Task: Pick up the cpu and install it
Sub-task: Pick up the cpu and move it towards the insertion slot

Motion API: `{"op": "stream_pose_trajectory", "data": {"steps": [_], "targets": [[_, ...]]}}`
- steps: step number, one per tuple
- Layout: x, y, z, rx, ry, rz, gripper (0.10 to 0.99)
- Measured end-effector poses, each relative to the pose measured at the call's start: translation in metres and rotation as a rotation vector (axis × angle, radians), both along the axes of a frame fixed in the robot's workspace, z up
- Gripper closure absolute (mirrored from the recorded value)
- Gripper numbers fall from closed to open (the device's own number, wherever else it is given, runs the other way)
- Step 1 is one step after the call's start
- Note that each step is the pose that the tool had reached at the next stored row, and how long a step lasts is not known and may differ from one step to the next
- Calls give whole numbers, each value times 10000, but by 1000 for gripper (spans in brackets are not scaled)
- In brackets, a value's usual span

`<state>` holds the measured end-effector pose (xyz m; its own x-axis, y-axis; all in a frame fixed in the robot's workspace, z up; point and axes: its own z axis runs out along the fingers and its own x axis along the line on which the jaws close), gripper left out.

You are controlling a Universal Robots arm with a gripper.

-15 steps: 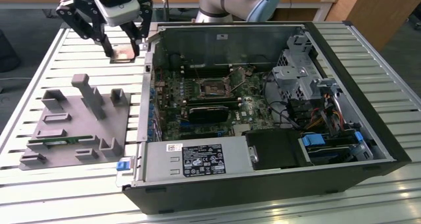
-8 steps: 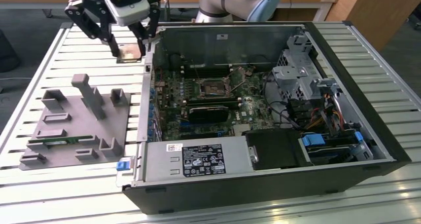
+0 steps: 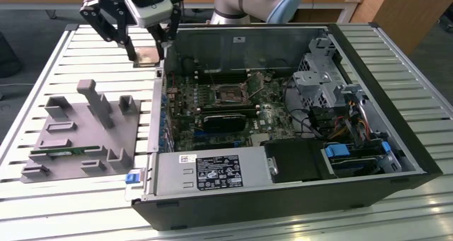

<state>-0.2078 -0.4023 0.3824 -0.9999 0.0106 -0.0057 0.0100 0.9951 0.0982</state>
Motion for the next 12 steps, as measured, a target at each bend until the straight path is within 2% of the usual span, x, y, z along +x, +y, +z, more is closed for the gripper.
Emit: {"op": "stream_pose_trajectory", "data": {"steps": [12], "targets": [[183, 4, 1, -1, 1, 0, 557]]}}
